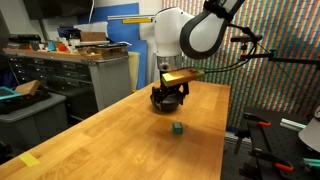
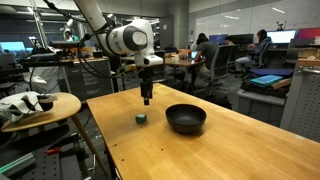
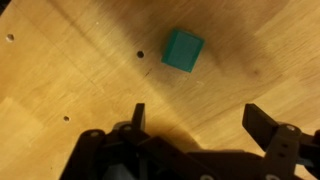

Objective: Pick up the green block from the table and put it in the black bowl

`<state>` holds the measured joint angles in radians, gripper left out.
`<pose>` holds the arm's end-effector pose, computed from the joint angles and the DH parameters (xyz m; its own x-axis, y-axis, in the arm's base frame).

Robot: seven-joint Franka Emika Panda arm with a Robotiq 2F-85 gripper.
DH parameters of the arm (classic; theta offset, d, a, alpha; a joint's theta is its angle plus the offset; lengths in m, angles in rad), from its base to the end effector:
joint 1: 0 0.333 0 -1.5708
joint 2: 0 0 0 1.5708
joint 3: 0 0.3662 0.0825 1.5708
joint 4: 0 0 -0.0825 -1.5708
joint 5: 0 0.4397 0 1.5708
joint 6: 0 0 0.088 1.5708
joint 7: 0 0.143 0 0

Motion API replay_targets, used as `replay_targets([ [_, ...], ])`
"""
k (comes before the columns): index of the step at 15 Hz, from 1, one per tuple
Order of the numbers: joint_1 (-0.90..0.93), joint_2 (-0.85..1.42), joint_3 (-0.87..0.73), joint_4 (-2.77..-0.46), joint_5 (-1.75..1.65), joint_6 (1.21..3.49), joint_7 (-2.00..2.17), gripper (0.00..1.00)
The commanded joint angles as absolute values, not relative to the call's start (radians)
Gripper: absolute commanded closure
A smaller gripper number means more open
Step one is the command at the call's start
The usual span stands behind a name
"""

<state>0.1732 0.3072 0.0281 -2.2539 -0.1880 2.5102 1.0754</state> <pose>0.5690 0.1140 0.1876 0.7521 -0.6568 0.0556 -0.6588 -0.7463 0.0952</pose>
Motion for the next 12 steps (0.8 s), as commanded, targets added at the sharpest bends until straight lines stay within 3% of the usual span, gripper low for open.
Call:
replay_targets([
  [1, 0.232, 0.353, 0.006, -2.219, -0.184, 2.520, 1.196, 0.00],
  [12, 0.306, 0.390, -0.052, -2.265, -0.221, 2.593, 1.473, 0.00],
])
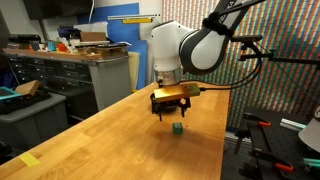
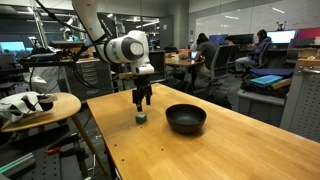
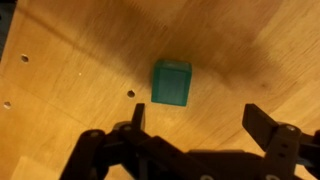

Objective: Pick up the green block from the table and put it in the black bowl

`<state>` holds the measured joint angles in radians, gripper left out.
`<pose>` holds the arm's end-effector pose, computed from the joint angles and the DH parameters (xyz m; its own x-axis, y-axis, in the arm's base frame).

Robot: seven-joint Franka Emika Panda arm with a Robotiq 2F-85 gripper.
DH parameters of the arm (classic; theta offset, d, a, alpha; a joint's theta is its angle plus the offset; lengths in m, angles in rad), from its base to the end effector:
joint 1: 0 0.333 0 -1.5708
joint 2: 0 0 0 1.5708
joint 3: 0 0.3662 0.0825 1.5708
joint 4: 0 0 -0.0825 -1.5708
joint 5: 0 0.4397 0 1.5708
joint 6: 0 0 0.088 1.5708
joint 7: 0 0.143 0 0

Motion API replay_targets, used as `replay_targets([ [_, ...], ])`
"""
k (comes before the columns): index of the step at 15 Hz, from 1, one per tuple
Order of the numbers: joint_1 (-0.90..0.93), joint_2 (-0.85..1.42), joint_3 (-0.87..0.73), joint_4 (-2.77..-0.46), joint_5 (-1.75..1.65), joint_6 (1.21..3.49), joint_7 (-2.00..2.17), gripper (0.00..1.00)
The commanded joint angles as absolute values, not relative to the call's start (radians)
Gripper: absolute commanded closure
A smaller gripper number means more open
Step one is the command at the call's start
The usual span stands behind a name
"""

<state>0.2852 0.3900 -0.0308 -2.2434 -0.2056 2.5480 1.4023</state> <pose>0.5592 0.1431 0.1466 0.5668 -0.8186 0.0932 -0.8229 -0.5569 0.1128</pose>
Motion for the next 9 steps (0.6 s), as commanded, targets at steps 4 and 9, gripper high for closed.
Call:
replay_targets([
  [4, 0.310, 0.383, -0.054, -2.302, -0.217, 2.648, 1.520, 0.00],
  [9, 0.311, 0.386, -0.059, -2.349, -0.213, 2.722, 1.551, 0.00],
])
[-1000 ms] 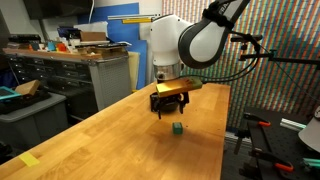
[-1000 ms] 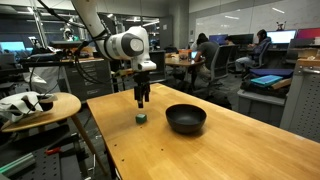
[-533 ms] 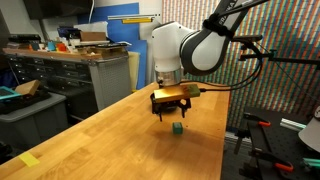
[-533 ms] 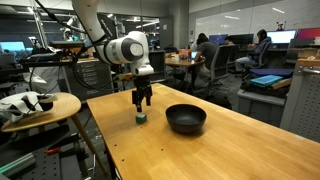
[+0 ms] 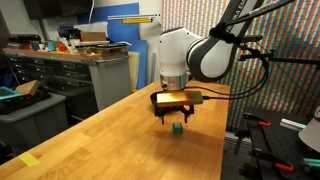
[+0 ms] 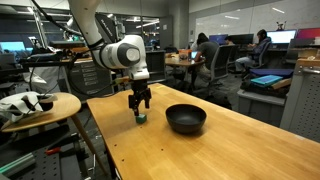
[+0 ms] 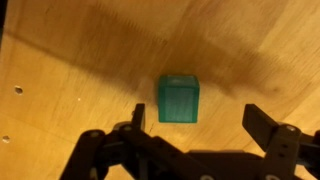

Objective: Pick up the green block from the table and put it in the black bowl

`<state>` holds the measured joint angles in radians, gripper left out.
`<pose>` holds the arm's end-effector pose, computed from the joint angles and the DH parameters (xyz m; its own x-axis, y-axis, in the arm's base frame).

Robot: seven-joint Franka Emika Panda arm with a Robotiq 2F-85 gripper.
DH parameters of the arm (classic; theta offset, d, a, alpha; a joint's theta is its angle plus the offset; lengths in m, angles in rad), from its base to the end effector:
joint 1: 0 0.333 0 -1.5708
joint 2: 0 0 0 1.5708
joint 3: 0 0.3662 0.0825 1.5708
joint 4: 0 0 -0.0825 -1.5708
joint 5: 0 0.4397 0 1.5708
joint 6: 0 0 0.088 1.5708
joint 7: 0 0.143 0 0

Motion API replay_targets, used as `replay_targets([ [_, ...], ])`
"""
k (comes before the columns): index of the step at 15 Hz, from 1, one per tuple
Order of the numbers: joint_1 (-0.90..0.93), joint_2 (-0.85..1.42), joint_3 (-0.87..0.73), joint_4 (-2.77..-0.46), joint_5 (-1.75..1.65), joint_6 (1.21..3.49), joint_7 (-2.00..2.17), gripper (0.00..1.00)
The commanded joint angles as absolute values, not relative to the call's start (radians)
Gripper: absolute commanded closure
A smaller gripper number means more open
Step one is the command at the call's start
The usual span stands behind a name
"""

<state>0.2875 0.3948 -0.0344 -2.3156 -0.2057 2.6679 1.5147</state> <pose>0.5392 0.1410 0.1277 0.4769 -0.8738 0.0952 -0.8790 -0.4734 0.0580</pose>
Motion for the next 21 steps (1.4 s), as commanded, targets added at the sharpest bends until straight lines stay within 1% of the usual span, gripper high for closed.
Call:
replay_targets([
  [1, 0.312, 0.389, -0.060, -2.355, -0.212, 2.734, 1.550, 0.00],
  [6, 0.314, 0.403, -0.062, -2.376, -0.204, 2.781, 1.535, 0.00],
  [7, 0.313, 0.405, -0.062, -2.378, -0.202, 2.789, 1.530, 0.17],
  [11, 0.329, 0.415, -0.078, -2.378, -0.213, 2.815, 1.527, 0.51],
  [14, 0.345, 0.418, -0.092, -2.377, -0.218, 2.822, 1.523, 0.73],
  [15, 0.348, 0.417, -0.095, -2.377, -0.216, 2.824, 1.519, 0.82],
  [21, 0.341, 0.383, -0.080, -2.382, -0.202, 2.809, 1.471, 0.83],
])
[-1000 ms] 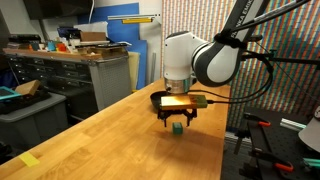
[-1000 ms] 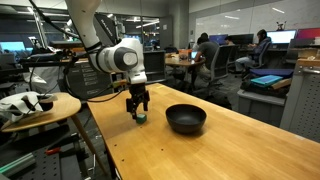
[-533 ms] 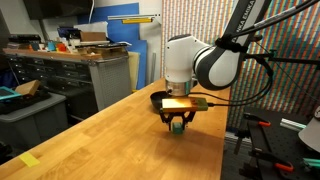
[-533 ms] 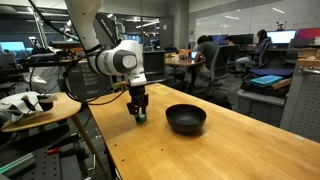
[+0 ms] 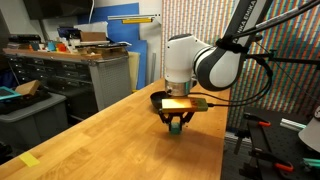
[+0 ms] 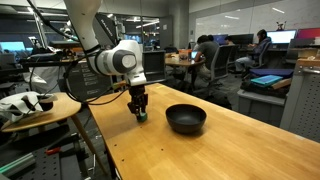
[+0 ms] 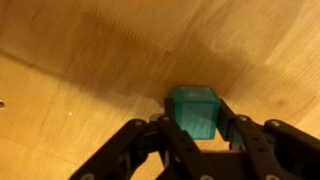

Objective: Pick up the green block from the table and put it in the black bowl

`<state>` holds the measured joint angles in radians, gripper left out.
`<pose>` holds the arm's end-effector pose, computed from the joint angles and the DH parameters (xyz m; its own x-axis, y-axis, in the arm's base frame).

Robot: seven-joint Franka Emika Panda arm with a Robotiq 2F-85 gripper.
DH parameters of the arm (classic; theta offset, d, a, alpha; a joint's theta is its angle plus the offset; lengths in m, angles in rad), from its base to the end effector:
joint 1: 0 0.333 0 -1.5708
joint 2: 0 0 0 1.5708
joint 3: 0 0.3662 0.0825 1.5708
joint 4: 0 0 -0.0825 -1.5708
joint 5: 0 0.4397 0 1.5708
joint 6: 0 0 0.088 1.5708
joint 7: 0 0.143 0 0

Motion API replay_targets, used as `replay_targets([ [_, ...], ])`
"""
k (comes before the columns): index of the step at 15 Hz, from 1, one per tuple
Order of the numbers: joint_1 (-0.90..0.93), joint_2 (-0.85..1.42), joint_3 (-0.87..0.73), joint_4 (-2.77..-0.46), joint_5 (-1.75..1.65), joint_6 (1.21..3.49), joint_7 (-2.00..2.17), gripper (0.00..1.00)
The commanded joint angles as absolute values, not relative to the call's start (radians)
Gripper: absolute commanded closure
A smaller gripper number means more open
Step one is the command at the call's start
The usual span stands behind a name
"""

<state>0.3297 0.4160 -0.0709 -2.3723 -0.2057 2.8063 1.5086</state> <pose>0.5239 0.1431 0.1094 0.4953 -0.8630 0.0990 -0.8673 -0.4978 -0.0003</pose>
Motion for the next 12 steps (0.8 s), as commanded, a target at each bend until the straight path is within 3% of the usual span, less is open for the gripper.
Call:
replay_targets([
  [1, 0.339, 0.375, -0.079, -2.381, -0.201, 2.800, 1.461, 0.83],
  [12, 0.264, 0.212, -0.077, -2.361, -0.228, 2.645, 1.295, 0.83],
])
